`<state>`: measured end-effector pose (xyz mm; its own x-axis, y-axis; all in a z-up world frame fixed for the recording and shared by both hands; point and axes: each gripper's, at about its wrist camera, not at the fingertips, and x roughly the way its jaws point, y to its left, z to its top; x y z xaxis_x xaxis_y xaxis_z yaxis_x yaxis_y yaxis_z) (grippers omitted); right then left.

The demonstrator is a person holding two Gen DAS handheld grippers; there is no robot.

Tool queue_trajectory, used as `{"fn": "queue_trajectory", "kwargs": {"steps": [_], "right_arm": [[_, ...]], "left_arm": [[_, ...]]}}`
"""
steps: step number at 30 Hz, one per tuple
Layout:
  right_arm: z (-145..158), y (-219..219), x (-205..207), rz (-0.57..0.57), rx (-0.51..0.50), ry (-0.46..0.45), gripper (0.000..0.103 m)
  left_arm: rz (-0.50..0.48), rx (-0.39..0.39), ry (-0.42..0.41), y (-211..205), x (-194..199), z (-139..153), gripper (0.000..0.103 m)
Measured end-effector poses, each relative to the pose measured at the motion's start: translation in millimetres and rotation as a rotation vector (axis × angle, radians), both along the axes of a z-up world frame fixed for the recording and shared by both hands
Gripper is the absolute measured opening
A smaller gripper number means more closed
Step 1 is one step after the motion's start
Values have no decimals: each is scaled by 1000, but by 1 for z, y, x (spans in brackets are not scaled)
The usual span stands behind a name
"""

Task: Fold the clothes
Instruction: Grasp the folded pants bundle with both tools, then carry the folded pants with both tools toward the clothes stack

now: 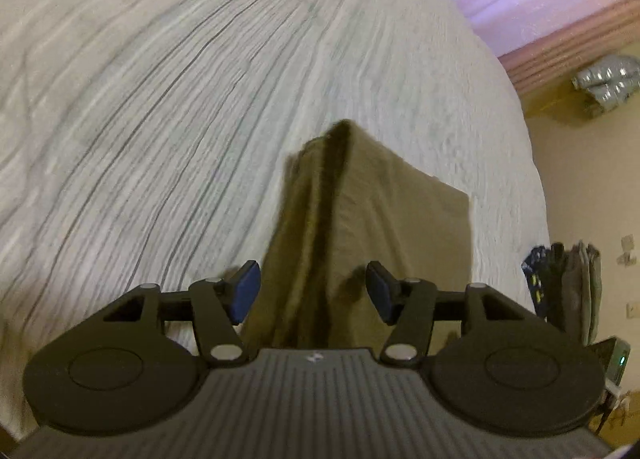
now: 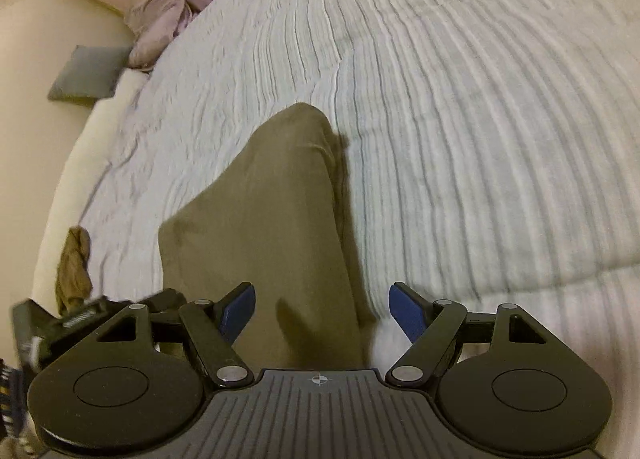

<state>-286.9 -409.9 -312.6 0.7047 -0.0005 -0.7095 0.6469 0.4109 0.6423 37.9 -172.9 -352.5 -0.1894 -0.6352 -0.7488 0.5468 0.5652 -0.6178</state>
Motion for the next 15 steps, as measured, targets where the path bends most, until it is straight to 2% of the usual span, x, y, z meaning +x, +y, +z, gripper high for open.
{"fn": "queue_trajectory", "kwargs": {"steps": [8, 11, 12, 13, 15], "right_arm": [[-42, -16, 8, -117, 175, -146, 77], [-51, -23, 13, -140, 245, -200, 74], [-53, -24, 16, -139, 256, -199, 51], [-53, -25, 20, -141, 261, -188, 44], [-50, -26, 21, -150, 259, -175, 38]], "left_arm": [[1, -73, 171, -10, 19, -39, 52], [1, -98, 234, -13, 26, -51, 46], [-13, -98, 241, -15, 27, -53, 41], [-32, -100, 241, -19, 27, -46, 36], [-71, -103, 243, -26, 27, -31, 31]]}}
